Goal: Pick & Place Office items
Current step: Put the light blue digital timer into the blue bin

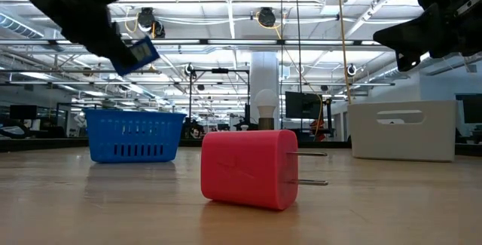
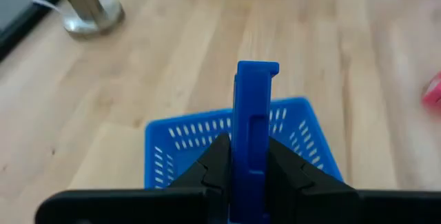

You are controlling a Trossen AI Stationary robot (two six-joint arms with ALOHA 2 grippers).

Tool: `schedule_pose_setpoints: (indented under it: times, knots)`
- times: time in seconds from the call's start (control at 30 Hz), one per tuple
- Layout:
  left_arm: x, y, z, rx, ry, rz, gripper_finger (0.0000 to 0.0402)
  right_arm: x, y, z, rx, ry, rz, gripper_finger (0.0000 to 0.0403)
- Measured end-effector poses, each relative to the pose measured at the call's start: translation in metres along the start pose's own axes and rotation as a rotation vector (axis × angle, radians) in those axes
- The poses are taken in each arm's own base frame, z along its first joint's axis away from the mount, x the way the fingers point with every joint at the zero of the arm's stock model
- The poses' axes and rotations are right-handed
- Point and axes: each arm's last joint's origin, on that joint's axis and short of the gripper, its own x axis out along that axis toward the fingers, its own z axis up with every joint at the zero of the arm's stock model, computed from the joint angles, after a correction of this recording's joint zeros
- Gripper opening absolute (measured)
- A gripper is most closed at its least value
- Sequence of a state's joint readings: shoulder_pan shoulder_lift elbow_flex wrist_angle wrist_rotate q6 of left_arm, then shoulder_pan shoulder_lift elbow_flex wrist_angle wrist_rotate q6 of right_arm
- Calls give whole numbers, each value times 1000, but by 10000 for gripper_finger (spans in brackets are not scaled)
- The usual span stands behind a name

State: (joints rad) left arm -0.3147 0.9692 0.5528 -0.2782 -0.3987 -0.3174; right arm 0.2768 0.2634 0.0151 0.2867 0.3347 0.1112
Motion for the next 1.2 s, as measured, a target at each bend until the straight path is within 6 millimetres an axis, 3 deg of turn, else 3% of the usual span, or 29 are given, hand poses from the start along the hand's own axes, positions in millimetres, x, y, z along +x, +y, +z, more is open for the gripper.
schedule_pose_setpoints:
  times: [0.3,0.6,0.83,1.2]
  knots:
    - [51,-18,17,29,291,73,51,0,0,-1,-3,13,-1,9]
    - [89,-12,-1,0,468,125,51,0,0,-2,9,20,-1,9]
    - [94,-7,-5,-26,507,125,59,0,0,-2,9,19,0,9]
    - [78,-6,9,-35,422,97,184,0,1,-2,9,28,52,9]
